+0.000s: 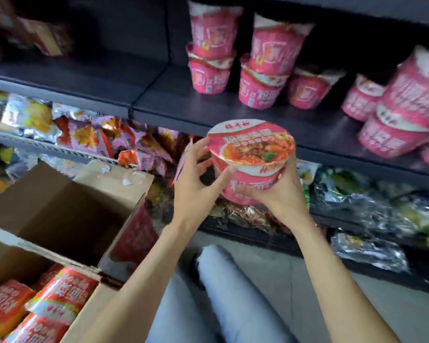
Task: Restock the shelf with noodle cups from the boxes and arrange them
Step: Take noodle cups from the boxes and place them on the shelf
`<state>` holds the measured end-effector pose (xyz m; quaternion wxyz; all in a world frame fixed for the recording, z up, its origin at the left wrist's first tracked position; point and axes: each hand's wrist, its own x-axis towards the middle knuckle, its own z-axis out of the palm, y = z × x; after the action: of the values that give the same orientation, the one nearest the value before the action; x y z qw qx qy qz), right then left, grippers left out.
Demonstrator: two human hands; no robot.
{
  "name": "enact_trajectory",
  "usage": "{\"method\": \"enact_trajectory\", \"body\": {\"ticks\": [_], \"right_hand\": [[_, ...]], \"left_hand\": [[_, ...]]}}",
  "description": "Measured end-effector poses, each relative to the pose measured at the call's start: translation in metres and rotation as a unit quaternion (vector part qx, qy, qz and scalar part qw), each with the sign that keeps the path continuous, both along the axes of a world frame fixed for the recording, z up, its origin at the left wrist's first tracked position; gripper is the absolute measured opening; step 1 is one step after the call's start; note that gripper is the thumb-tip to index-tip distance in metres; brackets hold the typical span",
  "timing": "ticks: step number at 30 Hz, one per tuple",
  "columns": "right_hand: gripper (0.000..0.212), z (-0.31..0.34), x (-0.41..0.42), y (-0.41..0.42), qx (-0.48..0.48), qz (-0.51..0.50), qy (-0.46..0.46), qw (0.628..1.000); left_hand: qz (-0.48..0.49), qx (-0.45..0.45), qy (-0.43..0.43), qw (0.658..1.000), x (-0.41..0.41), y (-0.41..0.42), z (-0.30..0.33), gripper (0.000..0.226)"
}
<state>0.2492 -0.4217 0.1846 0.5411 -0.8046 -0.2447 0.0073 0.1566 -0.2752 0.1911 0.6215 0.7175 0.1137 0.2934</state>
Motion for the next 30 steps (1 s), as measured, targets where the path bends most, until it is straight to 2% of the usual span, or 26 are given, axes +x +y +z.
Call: {"method": "enact_trajectory", "body": {"ticks": [3,8,11,14,19,22,24,25,26,28,30], "right_hand": [[0.104,0.007,0.022,-0.042,0.042,-0.051,0.011,0.998],[0.107,0.028,0.076,-0.073,0.072,-0.129,-0.004,0.989],[0.116,0.041,0.12,-0.07,0.087,-0.175,-0.051,0.979],[0.126,0.056,0.163,-0.058,0.112,-0.206,-0.089,0.968],[0.127,0.065,0.228,-0.031,0.127,-0.253,-0.138,0.949],[0.127,0.055,0.259,-0.015,0.112,-0.273,-0.139,0.945],[0.119,0.053,0.271,-0.007,0.084,-0.284,-0.098,0.95],[0.108,0.051,0.274,-0.007,0.059,-0.296,-0.1,0.948],[0.092,0.05,0.273,-0.009,0.03,-0.315,-0.137,0.938],[0.063,0.041,0.269,-0.013,-0.028,-0.339,-0.27,0.901],[0.06,0.032,0.267,-0.015,-0.106,-0.308,-0.326,0.888]], "left_hand": [[-0.085,0.051,-0.028,0.995,0.035,-0.031,0.018,0.056],[-0.177,0.065,-0.021,0.982,0.107,-0.059,0.035,0.064],[-0.179,0.057,-0.016,0.982,0.157,-0.064,0.047,0.069],[-0.164,0.06,-0.011,0.985,0.198,-0.069,0.058,0.061],[-0.143,0.053,0.021,0.988,0.254,-0.068,0.056,0.06],[-0.147,0.032,0.057,0.987,0.281,-0.067,0.056,0.05],[-0.171,0.011,0.074,0.983,0.292,-0.068,0.057,0.046],[-0.18,0.004,0.077,0.981,0.296,-0.069,0.058,0.045],[-0.188,0.0,0.074,0.979,0.299,-0.07,0.058,0.044],[-0.193,-0.001,0.065,0.979,0.307,-0.071,0.059,0.044],[-0.187,0.0,0.066,0.98,0.312,-0.07,0.06,0.042]]}}
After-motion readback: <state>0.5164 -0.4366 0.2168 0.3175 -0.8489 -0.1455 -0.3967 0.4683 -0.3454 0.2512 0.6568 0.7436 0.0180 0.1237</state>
